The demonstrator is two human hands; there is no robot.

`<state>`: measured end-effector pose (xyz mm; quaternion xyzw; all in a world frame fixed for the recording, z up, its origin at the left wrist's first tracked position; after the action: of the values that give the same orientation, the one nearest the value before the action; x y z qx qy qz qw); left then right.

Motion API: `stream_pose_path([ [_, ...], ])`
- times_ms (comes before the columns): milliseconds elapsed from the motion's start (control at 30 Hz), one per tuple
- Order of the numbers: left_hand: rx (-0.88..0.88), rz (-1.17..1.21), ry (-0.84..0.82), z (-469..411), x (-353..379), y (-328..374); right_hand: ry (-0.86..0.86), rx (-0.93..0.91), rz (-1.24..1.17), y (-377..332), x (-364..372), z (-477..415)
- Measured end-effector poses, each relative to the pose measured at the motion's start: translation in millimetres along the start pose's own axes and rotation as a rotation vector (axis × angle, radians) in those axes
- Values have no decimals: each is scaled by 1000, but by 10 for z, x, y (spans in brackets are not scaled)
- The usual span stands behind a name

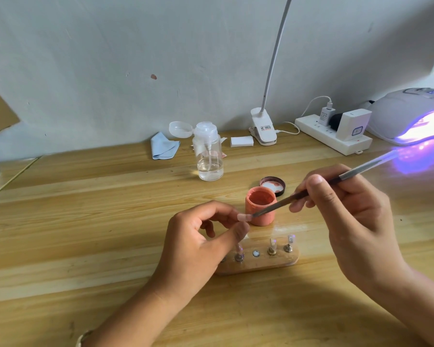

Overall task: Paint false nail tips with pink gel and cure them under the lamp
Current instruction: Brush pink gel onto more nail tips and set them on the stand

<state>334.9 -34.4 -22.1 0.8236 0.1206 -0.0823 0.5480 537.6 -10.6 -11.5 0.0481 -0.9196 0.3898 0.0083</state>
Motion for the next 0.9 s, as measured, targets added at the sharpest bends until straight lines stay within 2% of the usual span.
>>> stream_pose_path([
  [133,0,0,-5,2,8,23,81,5,-12,8,-62,-30],
  [333,-30,-7,-48,43,66,15,100,14,-22,13,-59,-35],
  [700,-85,-166,-224,69,198,-155,158,55,-3,48,-93,-76],
  [900,-69,-307,-214,65,177,-145,162,50,-9,49,-84,-78],
])
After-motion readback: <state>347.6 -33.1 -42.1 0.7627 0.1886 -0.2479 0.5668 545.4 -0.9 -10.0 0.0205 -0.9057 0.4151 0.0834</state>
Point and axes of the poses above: each hand's wrist, its own z-axis away from the middle knuckle, its own x-axis out of the palm, y = z × x, the point moved 2 cm from there along -z, towards the middle knuckle, and after that the axes turned 2 degrees about -x, right-handed, at the moved point
